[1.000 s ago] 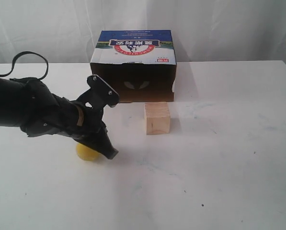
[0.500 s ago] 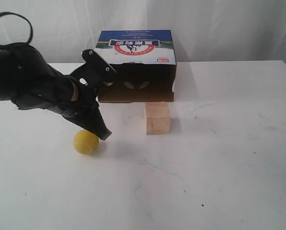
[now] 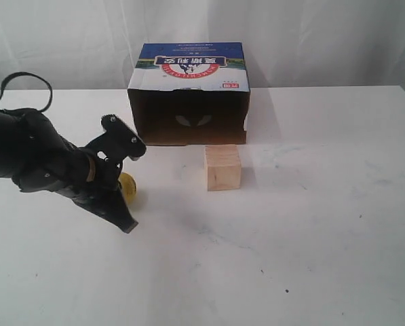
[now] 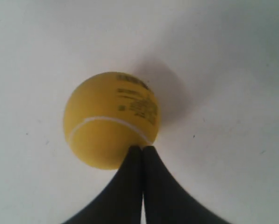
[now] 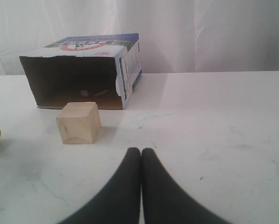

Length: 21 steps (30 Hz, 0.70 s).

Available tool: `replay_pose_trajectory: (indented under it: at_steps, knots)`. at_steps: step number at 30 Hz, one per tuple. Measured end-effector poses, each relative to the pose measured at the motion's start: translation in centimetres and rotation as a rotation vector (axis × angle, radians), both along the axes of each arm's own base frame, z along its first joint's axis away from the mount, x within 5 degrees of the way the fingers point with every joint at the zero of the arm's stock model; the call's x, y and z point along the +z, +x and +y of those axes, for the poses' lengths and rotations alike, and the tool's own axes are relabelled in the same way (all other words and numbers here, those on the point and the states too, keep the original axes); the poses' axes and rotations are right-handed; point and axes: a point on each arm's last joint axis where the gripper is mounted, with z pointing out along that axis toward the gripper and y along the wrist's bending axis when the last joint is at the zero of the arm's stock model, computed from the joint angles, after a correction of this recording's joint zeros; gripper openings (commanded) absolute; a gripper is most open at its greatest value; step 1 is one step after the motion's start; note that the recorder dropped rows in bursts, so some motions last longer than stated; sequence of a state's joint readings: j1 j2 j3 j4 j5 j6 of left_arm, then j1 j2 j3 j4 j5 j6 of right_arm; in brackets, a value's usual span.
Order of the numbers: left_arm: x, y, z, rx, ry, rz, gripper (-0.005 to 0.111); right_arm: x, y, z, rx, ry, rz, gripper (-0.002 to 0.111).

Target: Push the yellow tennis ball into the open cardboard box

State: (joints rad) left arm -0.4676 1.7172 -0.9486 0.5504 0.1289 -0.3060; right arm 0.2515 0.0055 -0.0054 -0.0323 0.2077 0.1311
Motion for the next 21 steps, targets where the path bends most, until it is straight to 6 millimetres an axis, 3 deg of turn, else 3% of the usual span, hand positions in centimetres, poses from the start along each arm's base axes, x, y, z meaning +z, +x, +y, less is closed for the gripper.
replay_pose_trajectory:
  at_steps: [10, 16, 21]
  knots:
    - [-0.1, 0.9, -0.8, -0.042, -0.042, -0.047, 0.000, 0.0, 0.0, 0.0, 0.000, 0.004, 0.001, 0.000]
    - [3.3, 1.6, -0.1, -0.038, 0.067, -0.081, 0.000, 0.0, 0.0, 0.0, 0.000, 0.004, 0.001, 0.000]
    - [5.6, 4.4, 2.1, -0.012, 0.026, -0.225, 0.000, 0.0, 0.0, 0.0, 0.000, 0.004, 0.001, 0.000]
